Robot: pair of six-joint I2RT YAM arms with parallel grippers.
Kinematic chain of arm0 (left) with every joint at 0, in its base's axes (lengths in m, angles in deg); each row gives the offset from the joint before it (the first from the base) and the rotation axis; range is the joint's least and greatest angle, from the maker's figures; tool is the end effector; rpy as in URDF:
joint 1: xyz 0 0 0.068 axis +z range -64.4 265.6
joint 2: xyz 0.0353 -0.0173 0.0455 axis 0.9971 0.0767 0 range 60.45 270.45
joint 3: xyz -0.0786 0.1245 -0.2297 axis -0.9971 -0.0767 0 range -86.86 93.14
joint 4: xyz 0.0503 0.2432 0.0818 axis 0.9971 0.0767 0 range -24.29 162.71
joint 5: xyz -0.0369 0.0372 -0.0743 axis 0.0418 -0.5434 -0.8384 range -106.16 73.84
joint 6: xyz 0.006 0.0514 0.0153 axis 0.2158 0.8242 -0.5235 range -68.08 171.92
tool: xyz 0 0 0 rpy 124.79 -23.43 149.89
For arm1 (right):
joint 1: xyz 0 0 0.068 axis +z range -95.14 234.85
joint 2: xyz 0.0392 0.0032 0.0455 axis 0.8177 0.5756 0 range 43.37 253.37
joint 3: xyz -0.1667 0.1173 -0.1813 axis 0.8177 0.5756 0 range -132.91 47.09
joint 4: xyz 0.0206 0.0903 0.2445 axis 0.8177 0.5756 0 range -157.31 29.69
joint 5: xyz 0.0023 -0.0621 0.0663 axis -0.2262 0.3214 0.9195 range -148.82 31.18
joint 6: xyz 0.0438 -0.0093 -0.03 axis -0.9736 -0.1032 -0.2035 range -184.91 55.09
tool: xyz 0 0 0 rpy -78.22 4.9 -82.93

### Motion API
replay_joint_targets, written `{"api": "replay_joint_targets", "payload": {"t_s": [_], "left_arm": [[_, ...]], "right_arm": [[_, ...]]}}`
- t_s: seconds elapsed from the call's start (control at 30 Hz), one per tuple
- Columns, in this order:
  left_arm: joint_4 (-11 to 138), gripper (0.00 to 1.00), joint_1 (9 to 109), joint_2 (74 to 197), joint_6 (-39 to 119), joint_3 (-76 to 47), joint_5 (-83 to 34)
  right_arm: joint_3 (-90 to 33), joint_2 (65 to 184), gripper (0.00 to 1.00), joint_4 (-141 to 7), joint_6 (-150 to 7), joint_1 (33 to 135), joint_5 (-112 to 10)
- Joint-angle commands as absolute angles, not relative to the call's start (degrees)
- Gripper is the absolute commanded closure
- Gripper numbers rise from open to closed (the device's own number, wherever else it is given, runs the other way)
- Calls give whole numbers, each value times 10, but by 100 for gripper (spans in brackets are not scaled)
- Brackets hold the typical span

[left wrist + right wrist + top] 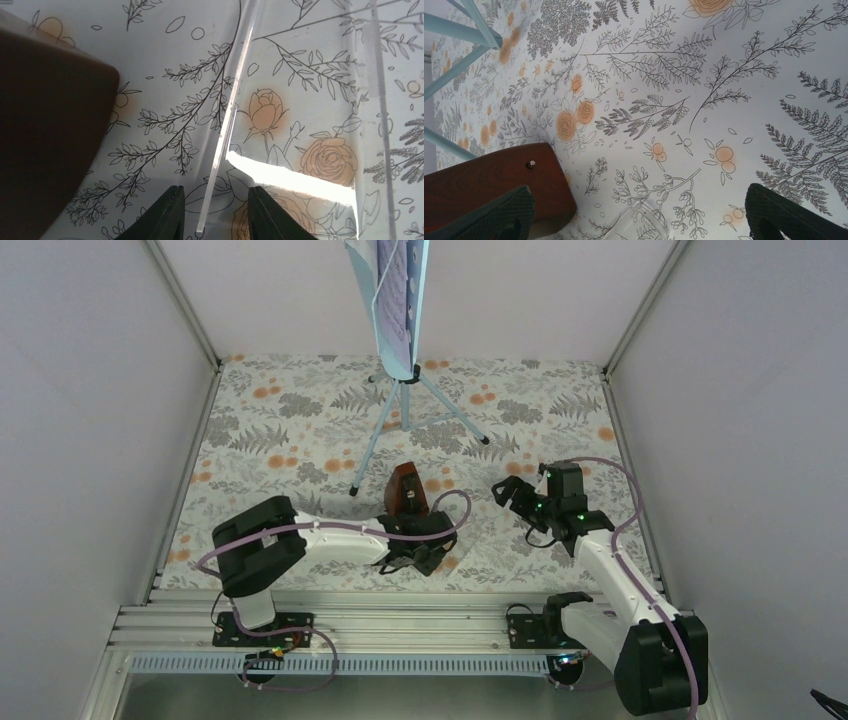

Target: Pack up the instrument practice props

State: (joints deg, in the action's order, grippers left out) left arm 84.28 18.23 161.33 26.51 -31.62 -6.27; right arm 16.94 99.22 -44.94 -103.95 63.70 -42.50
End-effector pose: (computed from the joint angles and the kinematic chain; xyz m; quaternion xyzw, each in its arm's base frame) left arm 0.1331 -0.3036 0.1414 0.3297 0.9137 -0.1031 0.2142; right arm 0.1869 0.0393 0.1993 0.1917 0.9057 0.2649 0.2699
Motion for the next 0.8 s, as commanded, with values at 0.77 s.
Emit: {"api": "replay_joint_targets", "payload": {"t_s": [0.77], "left_arm": [[733, 98, 213, 1461, 226, -328, -164]], "right_arm": [[89, 852, 0, -474, -1000, 630, -381]]}}
